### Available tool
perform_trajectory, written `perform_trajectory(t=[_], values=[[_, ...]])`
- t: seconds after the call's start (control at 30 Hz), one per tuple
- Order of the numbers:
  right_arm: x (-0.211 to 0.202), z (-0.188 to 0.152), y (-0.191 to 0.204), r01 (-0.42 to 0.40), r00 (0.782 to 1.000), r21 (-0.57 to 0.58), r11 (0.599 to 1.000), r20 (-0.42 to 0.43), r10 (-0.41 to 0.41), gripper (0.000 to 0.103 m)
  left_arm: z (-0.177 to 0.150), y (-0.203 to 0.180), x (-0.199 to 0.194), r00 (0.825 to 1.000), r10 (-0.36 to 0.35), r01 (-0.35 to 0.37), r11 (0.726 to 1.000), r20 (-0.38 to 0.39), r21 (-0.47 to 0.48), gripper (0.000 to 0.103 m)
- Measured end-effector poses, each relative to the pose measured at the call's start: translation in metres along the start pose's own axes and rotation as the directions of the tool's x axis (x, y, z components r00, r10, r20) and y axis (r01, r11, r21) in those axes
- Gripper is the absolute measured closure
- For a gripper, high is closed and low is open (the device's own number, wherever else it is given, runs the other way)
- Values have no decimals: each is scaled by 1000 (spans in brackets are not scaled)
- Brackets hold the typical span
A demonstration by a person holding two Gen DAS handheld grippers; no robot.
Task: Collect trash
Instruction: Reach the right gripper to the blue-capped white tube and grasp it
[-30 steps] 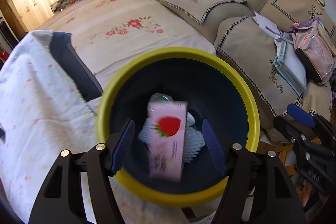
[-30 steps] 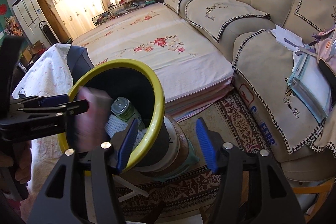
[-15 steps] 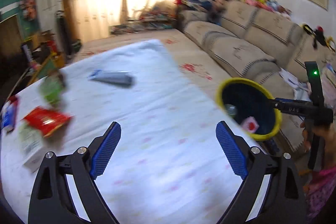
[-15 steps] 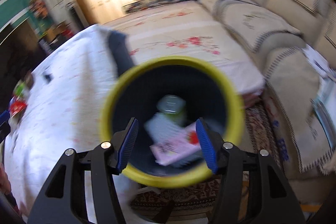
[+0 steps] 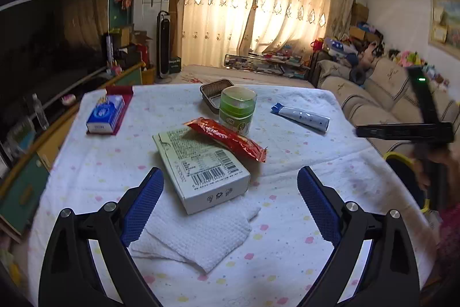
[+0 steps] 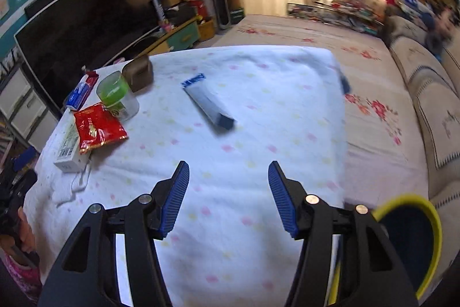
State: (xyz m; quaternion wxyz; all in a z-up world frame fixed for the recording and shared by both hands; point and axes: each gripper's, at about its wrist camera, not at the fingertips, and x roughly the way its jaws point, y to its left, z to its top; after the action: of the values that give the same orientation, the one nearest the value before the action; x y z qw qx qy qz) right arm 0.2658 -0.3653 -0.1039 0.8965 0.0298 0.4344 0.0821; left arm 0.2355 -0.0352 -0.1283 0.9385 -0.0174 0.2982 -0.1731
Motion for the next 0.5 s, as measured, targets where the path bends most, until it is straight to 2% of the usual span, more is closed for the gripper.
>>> perform_trajectory(t=[0.13,0.4,0.43,0.5], values=[[37,28,12,19,999,-61,998,-24,-20,48,-5,0,3,1000,-16,15,999,-14,-36,9],[87,47,26,34,995,-105,994,-87,-43,48,-8,1,0,999,-34,32,998,-17,-61,6],[89,48,27,40,995,-106,994,-89,-50,49,-8,2,0,999,-36,35,997,-18,-67,6],[94,49,29,38,994,-100,994,-103,-48,66,-9,4,1,999,-34,33,997,-19,-75,6]])
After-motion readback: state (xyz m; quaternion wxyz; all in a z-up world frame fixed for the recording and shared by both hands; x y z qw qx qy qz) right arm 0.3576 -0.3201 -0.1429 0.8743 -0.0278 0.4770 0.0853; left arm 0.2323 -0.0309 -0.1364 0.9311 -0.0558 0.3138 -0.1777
